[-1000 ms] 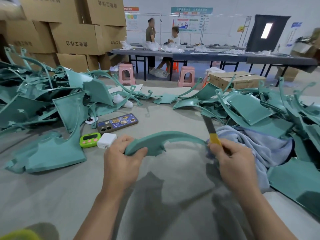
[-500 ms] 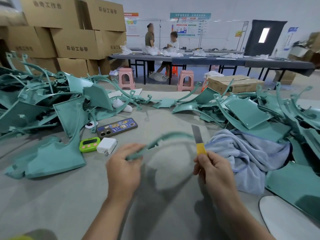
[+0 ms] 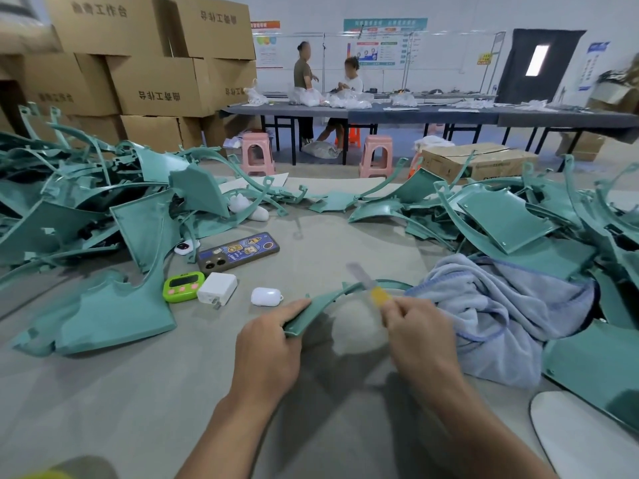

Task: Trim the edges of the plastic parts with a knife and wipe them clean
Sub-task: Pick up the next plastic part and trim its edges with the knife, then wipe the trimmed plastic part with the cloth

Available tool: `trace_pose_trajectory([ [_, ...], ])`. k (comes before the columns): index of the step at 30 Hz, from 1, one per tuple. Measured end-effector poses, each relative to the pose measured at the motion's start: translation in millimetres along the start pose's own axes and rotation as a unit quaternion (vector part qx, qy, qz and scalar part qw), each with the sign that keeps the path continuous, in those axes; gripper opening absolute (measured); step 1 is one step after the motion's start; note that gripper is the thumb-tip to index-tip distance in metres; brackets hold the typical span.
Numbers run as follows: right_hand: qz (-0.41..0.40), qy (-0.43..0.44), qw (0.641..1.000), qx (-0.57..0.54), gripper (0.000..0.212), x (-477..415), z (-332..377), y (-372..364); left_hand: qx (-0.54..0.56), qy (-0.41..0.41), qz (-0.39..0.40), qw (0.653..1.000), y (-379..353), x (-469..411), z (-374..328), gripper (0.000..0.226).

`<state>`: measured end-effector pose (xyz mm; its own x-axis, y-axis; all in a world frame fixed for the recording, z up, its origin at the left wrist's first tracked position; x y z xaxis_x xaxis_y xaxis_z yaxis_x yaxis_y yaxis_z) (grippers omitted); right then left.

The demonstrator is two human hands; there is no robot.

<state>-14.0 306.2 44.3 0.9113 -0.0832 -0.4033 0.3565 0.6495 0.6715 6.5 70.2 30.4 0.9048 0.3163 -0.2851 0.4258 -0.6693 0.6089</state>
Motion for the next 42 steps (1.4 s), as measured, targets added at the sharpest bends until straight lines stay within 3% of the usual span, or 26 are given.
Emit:
trace_pose_trajectory([
  [1, -0.038, -0.039, 0.998, 0.022, 0.042, -1.4, -10.4, 11.0, -0.005, 0.001, -0.001, 1.000, -0.4, -0.9, 0.5, 0.044],
  [3, -0.079, -0.036, 0.996, 0.016, 0.039, 0.3, -16.3, 22.0, -0.017, -0.002, -0.002, 1.000, -1.9, -1.8, 0.3, 0.044],
  [6, 0.025, 0.086, 0.990, -0.107, 0.034, 14.5, 16.4, -2.3, -0.024, -0.003, -0.002, 1.000, -3.9, -2.3, 0.8, 0.049],
  [8, 0.077, 0.118, 0.984, -0.112, 0.037, 20.5, 28.3, -18.8, -0.032, -0.005, -0.005, 0.999, -3.1, -2.0, 0.7, 0.049],
  [10, 0.025, 0.073, 0.996, -0.054, 0.040, 6.3, 14.1, -12.0, -0.033, -0.006, 0.000, 0.999, -2.1, -1.1, -0.1, 0.049],
  [13, -0.078, -0.062, 0.995, 0.032, 0.047, -6.6, -29.0, 21.7, -0.018, -0.005, 0.007, 1.000, 0.4, -0.3, -0.4, 0.043],
  [15, -0.121, -0.057, 0.991, 0.004, 0.045, -2.0, -34.9, 30.1, -0.018, -0.007, 0.007, 1.000, 0.2, 0.4, 0.1, 0.041],
  [18, -0.045, 0.056, 0.993, -0.099, 0.036, 7.6, 1.7, 6.5, -0.032, -0.004, 0.002, 0.999, -0.4, -0.4, -0.1, 0.043],
  [20, 0.014, 0.089, 0.991, -0.095, 0.032, 9.1, 13.1, -10.7, -0.030, 0.001, 0.003, 1.000, -0.1, -0.6, 0.7, 0.044],
  [26, -0.103, -0.092, 0.990, 0.012, 0.051, -2.9, -49.7, 31.3, 0.027, 0.021, -0.013, 0.999, 6.9, -0.9, 2.4, 0.035],
  [28, -0.110, -0.036, 0.991, -0.068, 0.045, 0.0, -38.1, 32.6, 0.028, 0.025, -0.010, 0.999, 6.1, -0.8, 2.1, 0.033],
  [30, -0.052, 0.054, 0.987, -0.142, 0.036, 6.0, -7.8, 17.0, 0.021, 0.013, -0.008, 1.000, 4.8, -0.3, -0.9, 0.031],
  [32, 0.006, 0.092, 0.985, -0.144, 0.031, 9.1, 7.8, 0.2, 0.034, 0.020, -0.013, 0.999, 6.4, -0.4, -1.6, 0.033],
  [37, -0.070, -0.089, 0.990, -0.082, 0.039, -1.3, -49.2, 26.3, 0.105, 0.075, -0.087, 0.988, 24.1, -3.2, 11.7, 0.036],
  [40, -0.034, -0.075, 0.985, -0.154, 0.037, 1.7, -44.3, 26.3, 0.142, 0.134, -0.165, 0.967, 35.5, -4.8, 22.3, 0.016],
  [42, 0.018, -0.043, 0.991, -0.127, 0.036, 8.0, -26.0, 14.6, 0.200, 0.190, -0.197, 0.941, 40.7, -6.1, 32.3, 0.021],
])
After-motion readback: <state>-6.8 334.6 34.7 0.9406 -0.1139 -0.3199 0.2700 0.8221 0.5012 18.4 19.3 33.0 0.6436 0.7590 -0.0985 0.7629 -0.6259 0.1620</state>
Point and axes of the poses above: each hand's wrist, its own x-axis away from the middle knuckle, its own y-axis out of the back of the hand, z = x × y, the point moved 7 cm from there along -x, towards the middle knuckle, and after that the axes turned 12 degrees about y, right-handed, at the moved point
